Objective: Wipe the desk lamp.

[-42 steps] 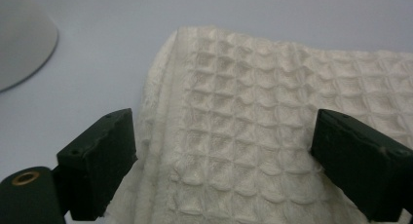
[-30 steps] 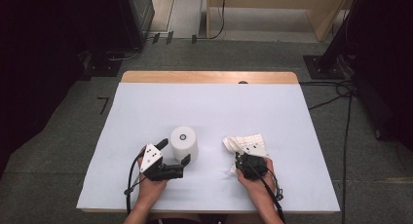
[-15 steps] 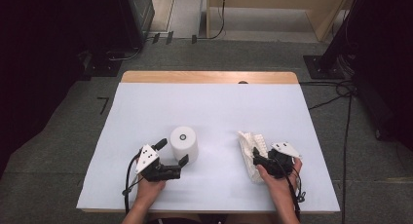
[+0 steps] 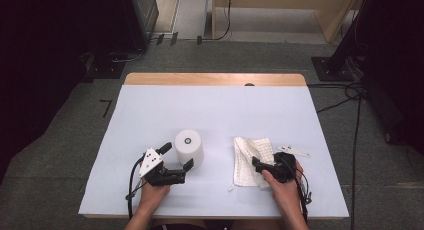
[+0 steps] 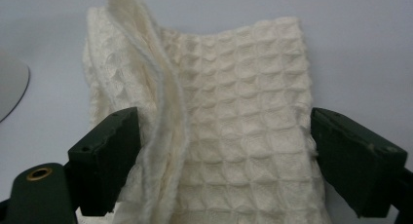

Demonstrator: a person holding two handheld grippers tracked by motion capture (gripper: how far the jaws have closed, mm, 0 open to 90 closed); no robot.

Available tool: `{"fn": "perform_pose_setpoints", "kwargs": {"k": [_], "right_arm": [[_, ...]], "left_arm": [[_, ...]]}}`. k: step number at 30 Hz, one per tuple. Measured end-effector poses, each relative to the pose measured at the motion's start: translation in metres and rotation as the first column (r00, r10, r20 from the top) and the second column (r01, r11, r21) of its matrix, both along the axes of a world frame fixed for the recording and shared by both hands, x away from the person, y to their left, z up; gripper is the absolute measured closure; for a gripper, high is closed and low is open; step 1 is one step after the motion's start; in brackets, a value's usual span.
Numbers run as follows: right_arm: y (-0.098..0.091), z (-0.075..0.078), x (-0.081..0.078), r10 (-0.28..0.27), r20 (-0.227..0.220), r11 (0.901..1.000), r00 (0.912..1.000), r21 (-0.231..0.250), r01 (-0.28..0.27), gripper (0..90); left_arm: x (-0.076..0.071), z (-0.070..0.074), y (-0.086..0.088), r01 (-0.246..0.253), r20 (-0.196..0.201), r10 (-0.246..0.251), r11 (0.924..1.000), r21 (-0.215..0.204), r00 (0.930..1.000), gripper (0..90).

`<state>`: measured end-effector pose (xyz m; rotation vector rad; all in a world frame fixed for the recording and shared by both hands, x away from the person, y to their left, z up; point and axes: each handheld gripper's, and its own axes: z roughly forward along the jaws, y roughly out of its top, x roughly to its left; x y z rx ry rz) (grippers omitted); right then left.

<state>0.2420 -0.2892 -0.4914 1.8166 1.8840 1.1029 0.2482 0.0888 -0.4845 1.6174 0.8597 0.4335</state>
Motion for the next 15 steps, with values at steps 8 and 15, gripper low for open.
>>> {"fn": "perform_pose_setpoints", "kwargs": {"k": [8, 15], "right_arm": [[0.018, 0.011, -0.010, 0.028, 0.084, 0.9995, 0.9960, -0.017, -0.027, 23.0], [0.049, 0.012, -0.017, 0.124, 0.092, 0.9885, 0.9880, -0.097, -0.115, 23.7]], "left_arm": [[0.000, 0.000, 0.000, -0.004, -0.003, 0.004, 1.0000, 0.000, 1.0000, 0.0], [0.000, 0.000, 0.000, -0.009, -0.004, 0.009, 1.0000, 0.002, 1.0000, 0.0]]}}
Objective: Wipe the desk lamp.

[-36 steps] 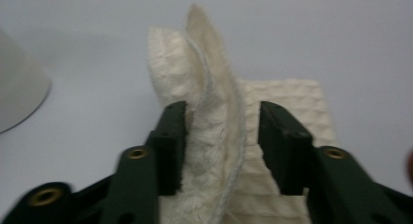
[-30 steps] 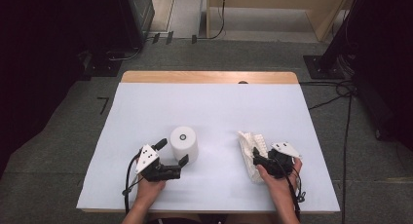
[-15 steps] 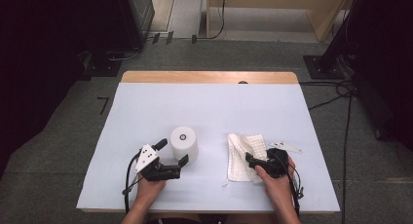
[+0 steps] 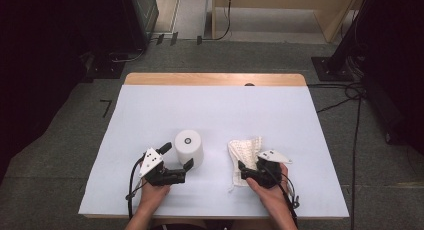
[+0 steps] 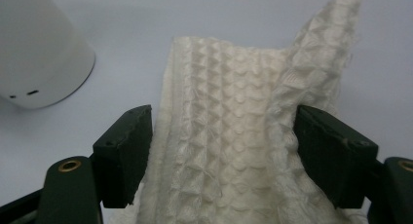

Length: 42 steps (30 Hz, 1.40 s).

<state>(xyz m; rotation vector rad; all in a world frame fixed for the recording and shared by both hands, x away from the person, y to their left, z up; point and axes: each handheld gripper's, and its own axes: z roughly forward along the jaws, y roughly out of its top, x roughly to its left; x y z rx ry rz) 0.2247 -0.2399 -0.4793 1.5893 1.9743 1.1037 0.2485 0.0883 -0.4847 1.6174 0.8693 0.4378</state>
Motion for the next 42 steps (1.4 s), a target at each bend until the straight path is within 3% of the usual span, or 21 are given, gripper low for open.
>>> {"fn": "perform_pose_setpoints", "kwargs": {"k": [2, 6, 8, 9, 10, 11, 13, 15, 17, 19, 22, 24, 27, 32, 34, 35, 37, 40, 42], "right_arm": [[0.005, 0.000, -0.002, 0.023, 0.016, 0.9995, 0.9996, -0.023, -0.023, 23.6], [-0.002, 0.006, -0.003, -0.003, 0.039, 1.0000, 0.9992, -0.004, 0.003, 24.1], [-0.008, 0.006, -0.002, -0.040, 0.040, 0.9985, 0.9984, -0.035, 0.042, 24.4], [-0.014, 0.005, 0.001, -0.101, 0.032, 0.9916, 0.9944, -0.078, 0.103, 23.6], [-0.014, 0.005, 0.001, -0.101, 0.032, 0.9916, 0.9944, -0.078, 0.103, 23.6], [-0.019, 0.005, 0.000, -0.160, 0.039, 0.9820, 0.9863, -0.095, 0.163, 23.3], [-0.019, 0.007, -0.001, -0.170, 0.054, 0.9801, 0.9840, -0.095, 0.175, 23.7], [-0.012, 0.011, -0.007, -0.132, 0.102, 0.9861, 0.9860, -0.087, 0.141, 31.1], [-0.003, 0.014, -0.012, -0.052, 0.122, 0.9968, 0.9912, -0.054, 0.059, 38.4], [0.009, 0.012, -0.013, 0.001, 0.103, 0.9996, 0.9947, -0.029, 0.002, 41.2], [0.024, 0.000, -0.009, -0.001, 0.057, 0.9990, 0.9984, -0.044, 0.004, 42.4], [0.033, -0.008, -0.007, 0.018, 0.021, 0.9946, 0.9996, -0.102, -0.016, 41.9], [0.044, -0.014, -0.007, -0.004, 0.006, 0.9771, 1.0000, -0.213, 0.005, 42.7], [0.048, -0.016, -0.008, -0.002, 0.010, 0.9645, 0.9999, -0.264, 0.005, 46.0], [0.046, -0.016, -0.007, 0.014, 0.004, 0.9663, 0.9999, -0.257, -0.012, 53.6], [0.045, -0.016, -0.007, 0.027, 0.002, 0.9694, 0.9996, -0.244, -0.025, 62.2], [0.040, -0.015, -0.007, 0.011, 0.012, 0.9632, 0.9999, -0.269, -0.008, 78.5], [0.028, -0.012, -0.005, 0.012, 0.001, 0.9816, 0.9999, -0.191, -0.012, 83.0], [0.023, -0.005, -0.007, 0.037, 0.036, 0.9899, 0.9987, -0.138, -0.032, 83.2]], "left_arm": [[0.000, 0.000, 0.000, -0.001, 0.000, 0.001, 1.0000, 0.000, 1.0000, 0.0], [0.000, 0.000, 0.000, -0.002, -0.001, 0.002, 1.0000, 0.000, 1.0000, 0.0], [0.000, 0.000, 0.000, -0.002, -0.001, 0.002, 1.0000, 0.000, 1.0000, 0.0], [0.000, 0.000, 0.000, -0.005, 0.000, 0.005, 1.0000, 0.002, 1.0000, 0.0], [0.000, 0.000, 0.000, -0.005, 0.000, 0.005, 1.0000, 0.002, 1.0000, 0.0], [0.000, 0.000, 0.000, -0.005, 0.001, 0.005, 1.0000, 0.003, 1.0000, 0.0], [0.000, 0.000, 0.000, -0.006, -0.001, 0.006, 1.0000, 0.004, 1.0000, 0.0], [0.000, 0.000, 0.000, -0.007, -0.001, 0.007, 1.0000, 0.006, 1.0000, 0.0], [0.000, 0.000, 0.000, -0.008, -0.001, 0.008, 0.9999, 0.010, 1.0000, 0.0], [0.000, 0.000, -0.001, -0.008, -0.003, 0.008, 0.9999, 0.010, 1.0000, 0.0], [0.001, 0.000, -0.001, -0.007, -0.011, 0.007, 0.9999, 0.011, 0.9999, 0.0], [0.001, 0.000, -0.001, -0.006, -0.012, 0.007, 0.9999, 0.011, 0.9999, 0.0], [0.001, 0.000, -0.001, -0.006, -0.015, 0.007, 0.9999, 0.010, 0.9999, 0.0], [0.002, 0.000, 0.001, -0.010, -0.023, 0.010, 0.9999, -0.001, 0.9997, 0.0], [0.002, 0.000, 0.001, -0.010, -0.023, 0.010, 1.0000, 0.000, 0.9997, 0.0], [0.002, 0.000, 0.001, -0.009, -0.023, 0.009, 1.0000, 0.000, 0.9997, 0.0], [0.002, 0.000, 0.001, -0.010, -0.024, 0.010, 0.9999, 0.001, 0.9997, 0.0], [0.002, 0.000, 0.001, -0.009, -0.024, 0.009, 1.0000, 0.001, 0.9997, 0.0], [0.002, 0.000, 0.001, -0.008, -0.024, 0.008, 1.0000, 0.002, 0.9997, 0.0]]}}
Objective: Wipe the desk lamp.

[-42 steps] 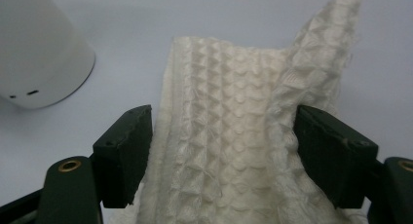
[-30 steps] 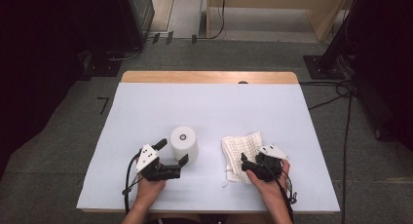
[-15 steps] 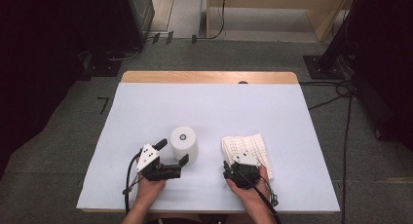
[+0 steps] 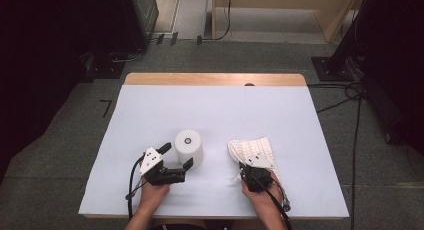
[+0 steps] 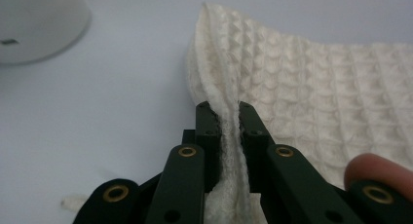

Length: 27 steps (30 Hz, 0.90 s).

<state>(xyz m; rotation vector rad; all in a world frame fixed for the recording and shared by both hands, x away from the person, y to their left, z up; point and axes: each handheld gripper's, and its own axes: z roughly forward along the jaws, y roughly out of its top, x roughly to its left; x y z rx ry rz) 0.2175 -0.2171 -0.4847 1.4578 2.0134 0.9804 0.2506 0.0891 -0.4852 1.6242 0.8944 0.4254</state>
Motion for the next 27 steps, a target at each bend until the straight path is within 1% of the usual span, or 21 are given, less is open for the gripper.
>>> {"fn": "perform_pose_setpoints", "kwargs": {"k": [1, 2, 3, 4, 5, 6, 8, 10, 11, 13, 14, 15, 16, 18, 20, 22, 24, 25, 27], "right_arm": [[-0.003, 0.005, -0.002, 0.012, 0.023, 0.9990, 0.9997, 0.043, -0.013, 83.1], [-0.006, 0.010, -0.004, 0.011, 0.045, 0.9968, 0.9989, 0.079, -0.015, 82.9], [-0.010, 0.015, -0.004, -0.001, 0.065, 0.9947, 0.9979, 0.103, -0.006, 82.8], [-0.015, 0.018, -0.004, -0.026, 0.077, 0.9924, 0.9967, 0.122, 0.017, 82.6], [-0.029, 0.019, -0.002, -0.089, 0.071, 0.9863, 0.9934, 0.145, 0.078, 81.5], [-0.029, 0.019, -0.002, -0.089, 0.071, 0.9863, 0.9934, 0.145, 0.078, 81.5], [-0.046, 0.015, 0.001, -0.143, 0.045, 0.9762, 0.9887, 0.171, 0.134, 79.9], [-0.058, 0.011, 0.003, -0.180, 0.022, 0.9691, 0.9835, 0.176, 0.173, 75.7], [-0.062, 0.009, 0.004, -0.184, 0.016, 0.9694, 0.9827, 0.168, 0.179, 72.7], [-0.065, 0.007, 0.005, -0.196, 0.018, 0.9723, 0.9805, 0.134, 0.192, 66.5], [-0.066, 0.005, 0.006, -0.205, 0.015, 0.9709, 0.9787, 0.130, 0.201, 63.3], [-0.066, 0.004, 0.007, -0.212, 0.018, 0.9713, 0.9772, 0.115, 0.208, 60.4], [-0.066, 0.003, 0.008, -0.222, 0.028, 0.9715, 0.9746, 0.091, 0.219, 58.0], [-0.063, 0.001, 0.008, -0.256, 0.068, 0.9667, 0.9643, 0.010, 0.256, 52.2], [-0.060, -0.001, 0.008, -0.284, 0.089, 0.9561, 0.9547, -0.049, 0.289, 46.7], [-0.060, -0.002, 0.008, -0.297, 0.092, 0.9514, 0.9505, -0.057, 0.303, 41.7], [-0.061, -0.002, 0.008, -0.311, 0.113, 0.9425, 0.9438, -0.092, 0.321, 36.4], [-0.061, -0.002, 0.008, -0.310, 0.123, 0.9406, 0.9427, -0.104, 0.323, 35.5], [-0.062, -0.001, 0.007, -0.301, 0.135, 0.9428, 0.9441, -0.107, 0.316, 37.3]], "left_arm": [[0.000, 0.000, 0.000, 0.000, -0.001, 0.000, 1.0000, 0.001, 1.0000, 0.0], [0.000, 0.000, 0.000, 0.000, -0.002, 0.000, 1.0000, 0.000, 1.0000, 0.0], [0.000, 0.000, 0.000, -0.001, -0.004, 0.001, 1.0000, 0.000, 1.0000, 0.0], [0.000, 0.000, 0.000, -0.001, -0.004, 0.001, 1.0000, 0.000, 1.0000, 0.0], [0.000, 0.000, 0.000, -0.002, -0.003, 0.002, 1.0000, 0.001, 1.0000, 0.0], [0.000, 0.000, 0.000, -0.002, -0.004, 0.002, 1.0000, 0.002, 1.0000, 0.0], [0.000, 0.000, -0.001, -0.004, -0.005, 0.004, 1.0000, 0.003, 1.0000, 0.0], [0.000, 0.000, -0.001, -0.003, -0.003, 0.003, 1.0000, 0.006, 1.0000, 0.0], [0.000, 0.000, -0.001, -0.002, -0.003, 0.002, 1.0000, 0.009, 1.0000, 0.0], [0.000, 0.000, -0.001, -0.002, -0.002, 0.002, 1.0000, 0.010, 1.0000, 0.0], [0.000, 0.000, -0.001, -0.002, -0.003, 0.002, 1.0000, 0.008, 1.0000, 0.0], [0.000, 0.000, -0.001, -0.003, -0.004, 0.003, 1.0000, 0.007, 1.0000, 0.0], [0.000, 0.000, -0.001, -0.004, -0.004, 0.004, 1.0000, 0.007, 1.0000, 0.0], [0.000, 0.000, -0.001, -0.005, -0.004, 0.005, 1.0000, 0.006, 1.0000, 0.0], [0.000, 0.000, -0.001, -0.004, -0.004, 0.005, 1.0000, 0.006, 1.0000, 0.0], [0.000, 0.000, -0.001, -0.005, -0.005, 0.005, 1.0000, 0.005, 1.0000, 0.0], [0.000, 0.000, -0.001, -0.005, -0.006, 0.005, 1.0000, 0.002, 1.0000, 0.0], [0.000, 0.000, -0.001, -0.005, -0.006, 0.005, 1.0000, 0.003, 1.0000, 0.0], [0.000, 0.000, -0.001, -0.006, -0.007, 0.006, 1.0000, 0.001, 1.0000, 0.0]]}}
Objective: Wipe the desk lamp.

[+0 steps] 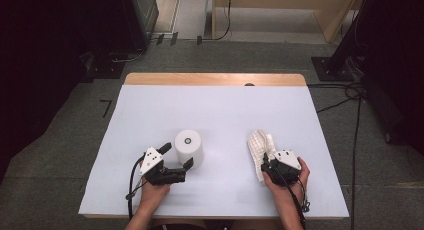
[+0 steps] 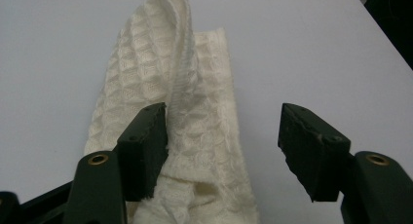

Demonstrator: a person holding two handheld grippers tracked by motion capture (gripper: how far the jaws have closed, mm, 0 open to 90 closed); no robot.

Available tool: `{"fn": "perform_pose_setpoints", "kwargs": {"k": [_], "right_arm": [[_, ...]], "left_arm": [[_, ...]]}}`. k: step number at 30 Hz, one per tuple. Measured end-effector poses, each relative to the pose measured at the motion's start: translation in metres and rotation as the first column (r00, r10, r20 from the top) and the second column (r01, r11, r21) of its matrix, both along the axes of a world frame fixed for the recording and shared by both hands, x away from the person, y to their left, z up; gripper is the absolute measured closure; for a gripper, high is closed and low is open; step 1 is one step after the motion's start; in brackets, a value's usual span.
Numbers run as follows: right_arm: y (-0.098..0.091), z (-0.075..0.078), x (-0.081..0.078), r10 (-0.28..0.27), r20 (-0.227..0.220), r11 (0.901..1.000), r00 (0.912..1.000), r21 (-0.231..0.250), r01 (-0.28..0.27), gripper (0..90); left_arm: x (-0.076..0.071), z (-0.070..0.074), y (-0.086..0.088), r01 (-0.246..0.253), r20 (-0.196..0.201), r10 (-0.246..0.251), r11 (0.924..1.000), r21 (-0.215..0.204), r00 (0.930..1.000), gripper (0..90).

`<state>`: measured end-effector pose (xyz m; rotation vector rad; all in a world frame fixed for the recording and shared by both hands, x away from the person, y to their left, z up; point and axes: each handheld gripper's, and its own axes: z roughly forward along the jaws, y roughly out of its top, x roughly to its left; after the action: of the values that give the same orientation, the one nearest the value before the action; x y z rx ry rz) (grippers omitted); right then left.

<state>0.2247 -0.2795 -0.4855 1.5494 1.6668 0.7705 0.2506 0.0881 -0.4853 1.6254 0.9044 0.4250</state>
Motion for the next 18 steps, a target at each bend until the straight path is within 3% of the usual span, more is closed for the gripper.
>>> {"fn": "perform_pose_setpoints", "kwargs": {"k": [1, 2, 4, 6, 7, 9, 11, 14, 16, 18], "right_arm": [[-0.001, 0.001, -0.001, 0.012, 0.013, 0.9999, 0.9998, 0.007, -0.012, 42.2], [-0.004, 0.003, -0.002, 0.035, 0.026, 0.9989, 0.9990, 0.030, -0.036, 53.4], [-0.006, 0.007, -0.003, 0.114, 0.042, 0.9893, 0.9926, 0.087, -0.117, 63.3], [-0.003, 0.006, -0.003, 0.159, 0.040, 0.9857, 0.9865, 0.050, -0.161, 70.3], [-0.002, 0.005, -0.003, 0.166, 0.036, 0.9856, 0.9855, 0.025, -0.167, 71.6], [-0.001, 0.004, -0.003, 0.151, 0.041, 0.9883, 0.9877, 0.019, -0.151, 68.8], [-0.005, 0.005, -0.003, 0.108, 0.055, 0.9931, 0.9926, 0.038, -0.110, 62.7], [-0.012, 0.007, -0.004, 0.086, 0.075, 0.9941, 0.9935, 0.061, -0.090, 60.6], [-0.015, 0.009, -0.005, 0.100, 0.098, 0.9920, 0.9901, 0.067, -0.107, 63.3], [-0.016, 0.011, -0.006, 0.127, 0.129, 0.9838, 0.9836, 0.111, -0.141, 64.4]], "left_arm": [[0.000, 0.000, 0.000, 0.000, 0.000, 0.000, 1.0000, 0.000, 1.0000, 0.0], [0.000, 0.000, 0.000, 0.000, 0.000, 0.000, 1.0000, 0.000, 1.0000, 0.0], [0.000, 0.000, 0.000, -0.002, 0.000, 0.002, 1.0000, 0.001, 1.0000, 0.0], [0.000, 0.000, 0.000, -0.004, 0.000, 0.004, 1.0000, 0.001, 1.0000, 0.0], [0.000, 0.000, 0.000, -0.004, 0.000, 0.004, 1.0000, 0.004, 1.0000, 0.0], [0.000, 0.000, 0.001, -0.004, -0.003, 0.004, 1.0000, 0.004, 1.0000, 0.0], [0.000, 0.000, 0.001, -0.003, -0.003, 0.003, 1.0000, 0.002, 1.0000, 0.0], [0.000, 0.000, 0.001, -0.002, -0.003, 0.002, 1.0000, 0.002, 1.0000, 0.0], [0.001, 0.000, 0.001, -0.003, -0.002, 0.003, 1.0000, 0.002, 1.0000, 0.0], [0.001, 0.000, 0.001, -0.004, -0.003, 0.004, 1.0000, 0.003, 1.0000, 0.0]]}}
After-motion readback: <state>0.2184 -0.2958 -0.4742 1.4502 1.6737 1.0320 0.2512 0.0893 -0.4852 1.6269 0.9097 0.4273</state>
